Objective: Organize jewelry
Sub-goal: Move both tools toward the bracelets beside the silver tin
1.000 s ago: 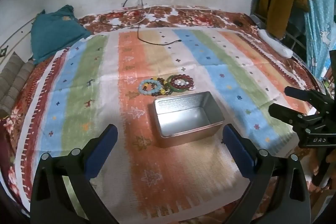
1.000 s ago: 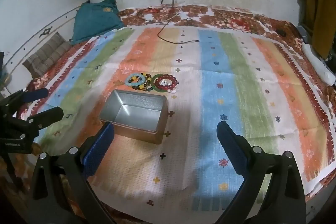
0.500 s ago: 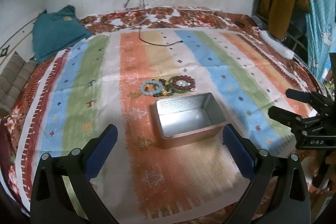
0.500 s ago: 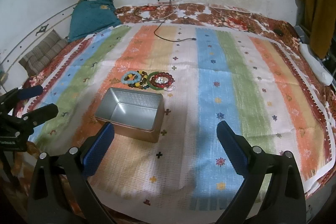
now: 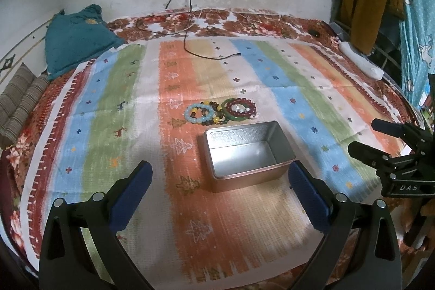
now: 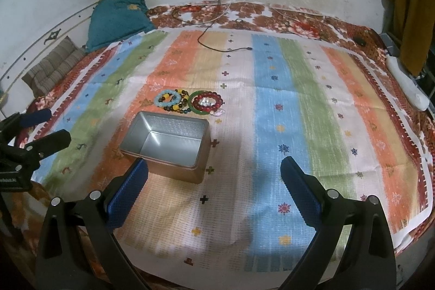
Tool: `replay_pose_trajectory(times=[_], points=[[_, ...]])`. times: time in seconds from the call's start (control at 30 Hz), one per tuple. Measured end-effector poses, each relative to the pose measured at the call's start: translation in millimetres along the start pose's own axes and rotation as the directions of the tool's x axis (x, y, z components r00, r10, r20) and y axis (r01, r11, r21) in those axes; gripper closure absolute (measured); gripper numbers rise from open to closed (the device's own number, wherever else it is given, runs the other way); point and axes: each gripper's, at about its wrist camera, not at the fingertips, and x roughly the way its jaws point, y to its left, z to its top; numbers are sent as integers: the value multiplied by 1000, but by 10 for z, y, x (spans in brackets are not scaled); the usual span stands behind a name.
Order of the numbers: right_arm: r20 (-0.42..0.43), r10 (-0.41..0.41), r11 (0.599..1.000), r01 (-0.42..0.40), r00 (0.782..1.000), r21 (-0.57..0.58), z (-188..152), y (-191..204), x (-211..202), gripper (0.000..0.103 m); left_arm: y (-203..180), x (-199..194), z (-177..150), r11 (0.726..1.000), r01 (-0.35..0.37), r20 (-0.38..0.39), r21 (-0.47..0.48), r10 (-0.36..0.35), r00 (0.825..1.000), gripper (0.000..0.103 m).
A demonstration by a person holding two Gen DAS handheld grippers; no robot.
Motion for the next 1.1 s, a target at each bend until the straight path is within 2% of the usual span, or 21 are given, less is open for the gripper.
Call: replay_pose_trajectory(times=[1.1], points=[[-47, -26, 1000, 27, 999, 15, 84, 1, 148, 4, 82, 67, 20, 999, -30, -39, -18, 29, 999, 6]])
